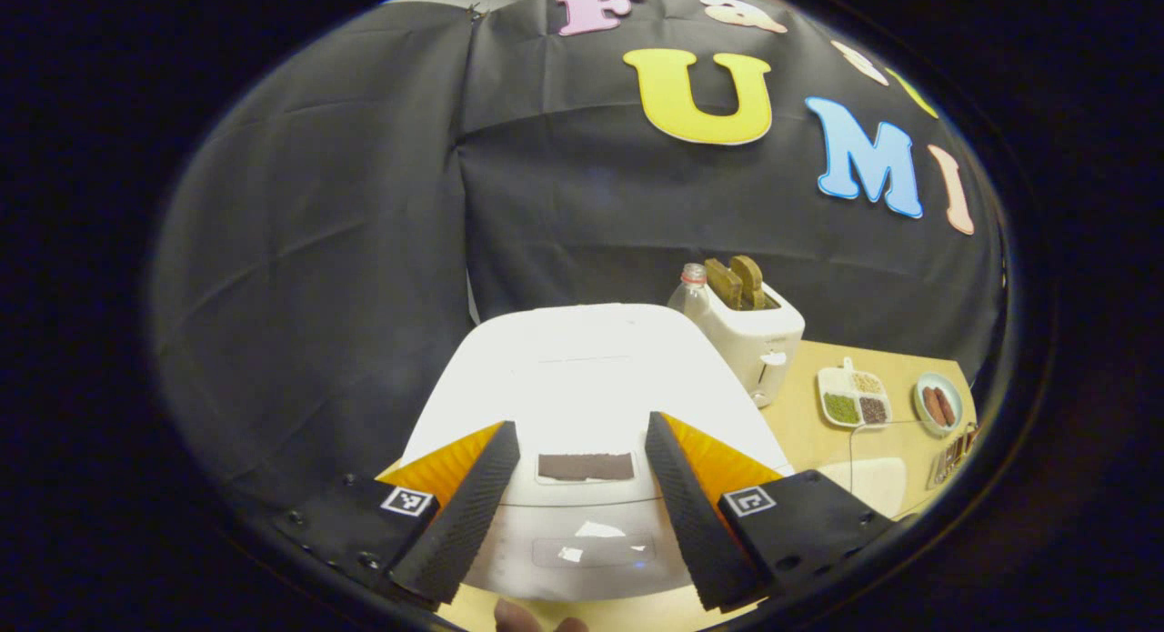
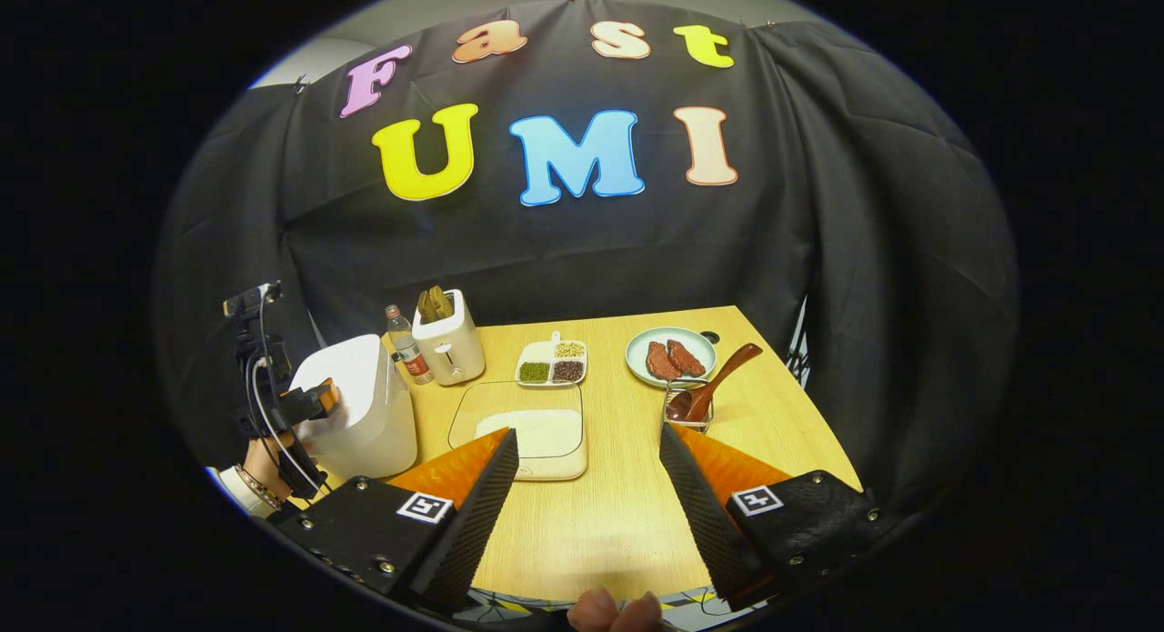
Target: Close the left gripper, press the button to open the rice cooker; take a wooden spoon from the chopstick holder with the right hand, scoop a spoonful of rice and pour it into the rice cooker, then put the wooden spoon back into the chopstick holder.
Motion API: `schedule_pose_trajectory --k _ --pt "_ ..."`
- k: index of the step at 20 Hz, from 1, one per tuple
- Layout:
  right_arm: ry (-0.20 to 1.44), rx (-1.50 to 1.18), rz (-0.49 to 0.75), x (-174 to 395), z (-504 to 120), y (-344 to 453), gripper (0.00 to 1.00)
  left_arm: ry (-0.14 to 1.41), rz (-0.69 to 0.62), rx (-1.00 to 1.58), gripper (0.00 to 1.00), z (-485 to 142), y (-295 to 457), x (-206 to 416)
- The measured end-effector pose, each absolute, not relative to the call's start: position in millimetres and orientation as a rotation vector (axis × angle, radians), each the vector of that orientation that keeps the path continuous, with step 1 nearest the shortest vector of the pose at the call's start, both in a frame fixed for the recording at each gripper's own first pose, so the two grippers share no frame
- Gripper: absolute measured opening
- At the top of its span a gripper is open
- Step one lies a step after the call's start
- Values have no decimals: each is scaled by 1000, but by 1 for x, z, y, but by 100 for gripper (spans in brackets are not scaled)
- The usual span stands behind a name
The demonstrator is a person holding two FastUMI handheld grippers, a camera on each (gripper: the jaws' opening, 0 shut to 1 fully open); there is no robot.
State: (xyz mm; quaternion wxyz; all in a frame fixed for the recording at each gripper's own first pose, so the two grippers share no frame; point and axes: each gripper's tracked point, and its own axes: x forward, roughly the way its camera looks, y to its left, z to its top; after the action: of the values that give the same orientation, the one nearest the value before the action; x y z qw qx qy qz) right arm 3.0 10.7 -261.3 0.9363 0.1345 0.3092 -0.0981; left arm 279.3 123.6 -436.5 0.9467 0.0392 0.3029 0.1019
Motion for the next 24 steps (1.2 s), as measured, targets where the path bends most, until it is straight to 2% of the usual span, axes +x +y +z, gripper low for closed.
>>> schedule_pose_trajectory --k 1,2,5,6,8,10,14,15,16,18,20,22,24 --pt "629 275 -199 4 -261 11 96 609 201 76 95 -433 123 280" --pt "627 275 -197 4 -260 11 96 613 197 56 99 -434 122 280" --pt "621 269 -193 4 -257 9 96 650 199 55 95 -429 126 268" --pt "620 270 -192 4 -257 10 96 640 198 60 99 -421 127 264" --pt "622 275 -189 2 -259 9 96 624 165 62 100 -406 117 251" --pt "622 280 -177 1 -259 8 96 596 128 62 95 -385 102 231" --pt "554 280 -165 3 -238 -11 96 575 21 17 98 -346 53 178" --pt "526 283 -162 2 -228 -19 96 559 1 6 95 -334 40 167" --pt "498 278 -162 1 -220 -28 96 549 -13 -15 100 -322 27 154" --pt "444 264 -159 -7 -198 -52 96 535 -46 -77 98 -298 -4 129" --pt "389 252 -159 -19 -174 -74 96 489 -72 -121 100 -260 -33 107" --pt "335 239 -164 -37 -149 -98 95 428 -108 -149 95 -218 -63 84" --pt "265 215 -162 -50 -124 -117 95 341 -153 -154 95 -170 -94 63"
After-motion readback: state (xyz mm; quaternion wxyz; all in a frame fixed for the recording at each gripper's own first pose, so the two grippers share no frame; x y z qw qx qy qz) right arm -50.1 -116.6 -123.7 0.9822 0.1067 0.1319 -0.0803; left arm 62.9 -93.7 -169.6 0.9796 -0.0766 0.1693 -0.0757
